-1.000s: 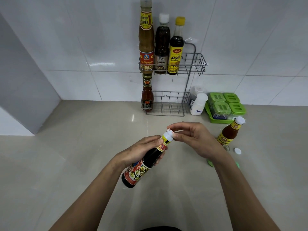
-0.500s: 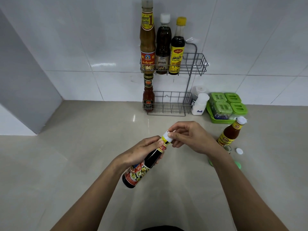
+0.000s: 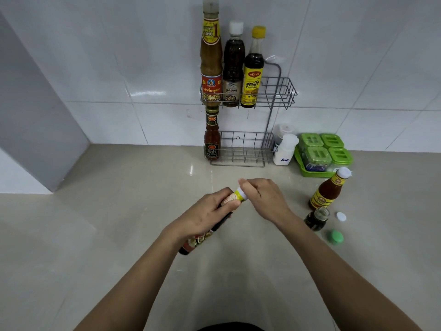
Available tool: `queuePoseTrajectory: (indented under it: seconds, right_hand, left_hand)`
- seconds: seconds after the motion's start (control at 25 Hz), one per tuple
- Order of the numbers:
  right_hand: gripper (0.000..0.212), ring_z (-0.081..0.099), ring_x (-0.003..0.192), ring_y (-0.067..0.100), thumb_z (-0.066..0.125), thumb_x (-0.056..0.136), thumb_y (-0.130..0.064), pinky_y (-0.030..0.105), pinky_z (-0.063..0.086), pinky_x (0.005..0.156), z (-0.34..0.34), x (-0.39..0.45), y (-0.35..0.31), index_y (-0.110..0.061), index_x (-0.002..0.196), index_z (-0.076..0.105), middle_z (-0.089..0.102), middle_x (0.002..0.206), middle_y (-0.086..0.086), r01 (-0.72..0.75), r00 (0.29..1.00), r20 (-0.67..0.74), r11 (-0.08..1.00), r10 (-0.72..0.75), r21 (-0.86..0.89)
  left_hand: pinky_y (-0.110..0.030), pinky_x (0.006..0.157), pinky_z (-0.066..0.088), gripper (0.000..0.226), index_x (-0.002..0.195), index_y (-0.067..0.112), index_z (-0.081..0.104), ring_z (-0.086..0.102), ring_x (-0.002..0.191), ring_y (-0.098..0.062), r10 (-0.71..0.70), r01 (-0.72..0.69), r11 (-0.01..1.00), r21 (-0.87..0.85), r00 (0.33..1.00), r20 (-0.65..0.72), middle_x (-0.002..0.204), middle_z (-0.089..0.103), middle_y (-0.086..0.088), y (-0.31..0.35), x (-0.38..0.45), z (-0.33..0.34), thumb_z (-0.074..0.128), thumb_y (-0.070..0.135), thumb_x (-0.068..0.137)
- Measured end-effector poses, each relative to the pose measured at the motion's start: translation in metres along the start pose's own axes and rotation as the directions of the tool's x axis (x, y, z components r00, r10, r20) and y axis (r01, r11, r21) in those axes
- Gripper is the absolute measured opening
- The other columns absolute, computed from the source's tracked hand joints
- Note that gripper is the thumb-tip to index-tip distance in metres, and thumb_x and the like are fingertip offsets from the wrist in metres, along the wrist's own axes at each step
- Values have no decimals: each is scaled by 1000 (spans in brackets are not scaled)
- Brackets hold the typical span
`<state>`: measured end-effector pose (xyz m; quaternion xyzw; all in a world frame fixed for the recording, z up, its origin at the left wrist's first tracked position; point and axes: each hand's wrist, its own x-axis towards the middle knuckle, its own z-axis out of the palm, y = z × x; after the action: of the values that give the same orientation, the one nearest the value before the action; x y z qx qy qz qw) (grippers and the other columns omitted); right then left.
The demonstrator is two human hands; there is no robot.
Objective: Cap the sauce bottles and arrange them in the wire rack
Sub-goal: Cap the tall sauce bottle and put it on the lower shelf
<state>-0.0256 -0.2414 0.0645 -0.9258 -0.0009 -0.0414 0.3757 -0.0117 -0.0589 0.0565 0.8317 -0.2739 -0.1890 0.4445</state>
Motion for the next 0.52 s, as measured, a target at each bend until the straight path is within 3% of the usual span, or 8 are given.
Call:
queuePoseTrajectory:
  seconds: [0.08, 0.12, 0.16, 0.24, 0.32, 0.4, 0.52]
  right_hand:
    - [51, 47, 64, 26, 40, 91, -49, 35, 32, 57, 8, 9, -1, -21, 48, 40, 42, 53, 1, -228, 972, 49, 972, 231, -57]
    - [52, 48, 66, 27, 40, 91, -50, 35, 33, 58, 8, 11, -2, -21, 49, 41, 44, 54, 1, -274, 957, 74, 956, 282, -101]
    - [54, 48, 65, 25, 41, 92, -53, 34, 34, 59, 7, 12, -2, -20, 49, 41, 45, 55, 0, -263, 957, 90, 957, 274, -122]
    - [56, 44, 58, 18, 42, 93, -55, 33, 33, 57, -2, 8, -3, -23, 47, 42, 42, 50, -3, -66, 993, 96, 996, 71, -54]
    - [51, 35, 51, 10, 42, 95, -50, 32, 30, 54, -10, 3, -5, -28, 49, 40, 37, 47, -5, 222, 973, 55, 973, -226, 68]
    - [43, 30, 48, 9, 43, 94, -43, 31, 27, 50, -12, 0, -8, -27, 54, 35, 32, 48, -6, 431, 900, 13, 895, -435, 115]
    - [37, 28, 45, 13, 43, 92, -36, 33, 26, 46, -7, 0, -12, -25, 58, 32, 29, 49, -7, 562, 825, -83, 827, -559, 22]
  left_hand:
    - [-42, 63, 47, 30, 95, 19, 48, 58, 68, -24, 30, 8, 946, 325, 993, -111, 74, 59, -1, -9, 4, 9, 42, 49, 99]
    - [-43, 63, 47, 30, 94, 19, 47, 57, 67, -24, 23, 15, 948, 318, 993, -117, 73, 58, 1, -11, 5, 12, 41, 49, 99]
    - [-43, 63, 48, 32, 93, 16, 48, 57, 65, -22, 2, 17, 982, 190, 995, -99, 72, 58, 1, -12, 6, 13, 42, 47, 100]
    - [-39, 63, 49, 37, 94, 6, 50, 57, 63, -21, -65, 74, 961, -265, 997, 43, 75, 60, -6, -7, 3, 8, 43, 42, 101]
    - [-34, 62, 49, 38, 101, 4, 54, 57, 63, -22, -26, 215, 778, -591, 950, 312, 78, 59, -10, -4, -1, -6, 44, 41, 100]
    - [-31, 60, 49, 40, 104, 4, 55, 57, 63, -20, 96, 308, 682, -664, 862, 498, 78, 57, -9, -2, -5, -18, 46, 43, 98]
    - [-31, 61, 49, 43, 104, 5, 56, 57, 62, -20, 166, 300, 687, -662, 822, 544, 78, 56, -9, 1, -7, -22, 50, 46, 95]
